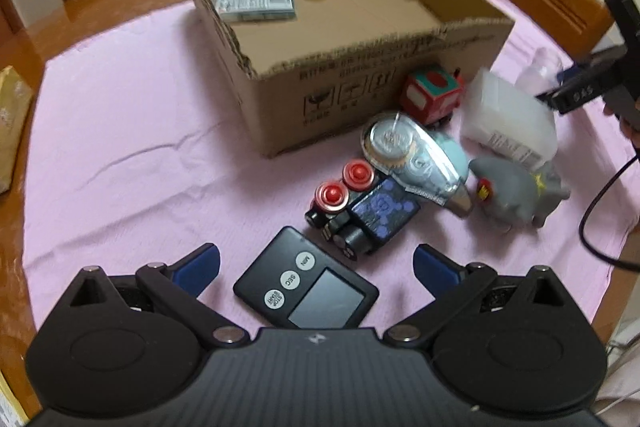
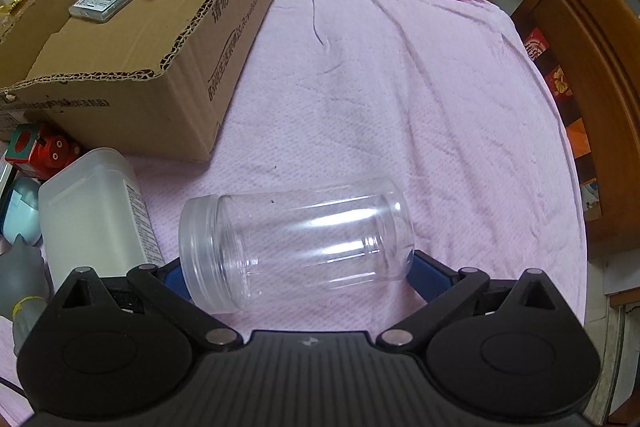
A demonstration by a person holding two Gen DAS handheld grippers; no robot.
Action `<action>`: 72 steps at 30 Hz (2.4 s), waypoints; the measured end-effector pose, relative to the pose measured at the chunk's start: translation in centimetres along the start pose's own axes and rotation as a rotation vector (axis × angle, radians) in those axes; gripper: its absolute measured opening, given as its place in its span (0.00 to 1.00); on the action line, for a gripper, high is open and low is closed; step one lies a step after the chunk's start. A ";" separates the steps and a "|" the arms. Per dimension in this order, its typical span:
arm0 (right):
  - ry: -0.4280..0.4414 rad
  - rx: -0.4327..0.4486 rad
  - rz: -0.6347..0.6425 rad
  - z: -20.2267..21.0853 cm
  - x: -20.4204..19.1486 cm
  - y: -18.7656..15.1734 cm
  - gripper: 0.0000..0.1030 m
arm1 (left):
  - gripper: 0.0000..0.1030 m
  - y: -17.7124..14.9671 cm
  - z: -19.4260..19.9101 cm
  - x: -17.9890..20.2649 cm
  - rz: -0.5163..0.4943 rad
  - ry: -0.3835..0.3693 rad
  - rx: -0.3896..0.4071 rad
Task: Organize rigid objects
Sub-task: 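Grasp the black timer with the left gripper while the right gripper grasps the clear jar, then lift the timer with the left tool and release it into the box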
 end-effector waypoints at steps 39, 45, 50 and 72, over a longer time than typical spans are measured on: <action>0.003 0.040 0.017 0.3 -0.2 -0.3 1.00 | 0.68 -3.9 0.7 3.0 0.162 0.151 -0.091; -0.002 0.046 0.012 0.4 -0.4 -0.2 1.00 | 0.70 -3.8 0.7 2.9 0.181 0.167 -0.084; 0.004 0.019 0.053 0.4 -0.6 0.2 1.00 | 0.73 -4.0 0.9 2.9 0.183 0.177 -0.071; 0.021 0.043 0.179 2.4 -2.1 1.8 0.94 | 0.68 -3.4 0.8 3.5 0.152 0.166 -0.087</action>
Point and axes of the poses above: each gripper's, at about its wrist camera, not at the fingertips, and z roughly against the way its jaws point, x to its right, y to its top, the point moved 8 cm from there along -z, roughly the way its jaws point, and after that the axes turned 8 degrees about y, right-handed, at the moved point
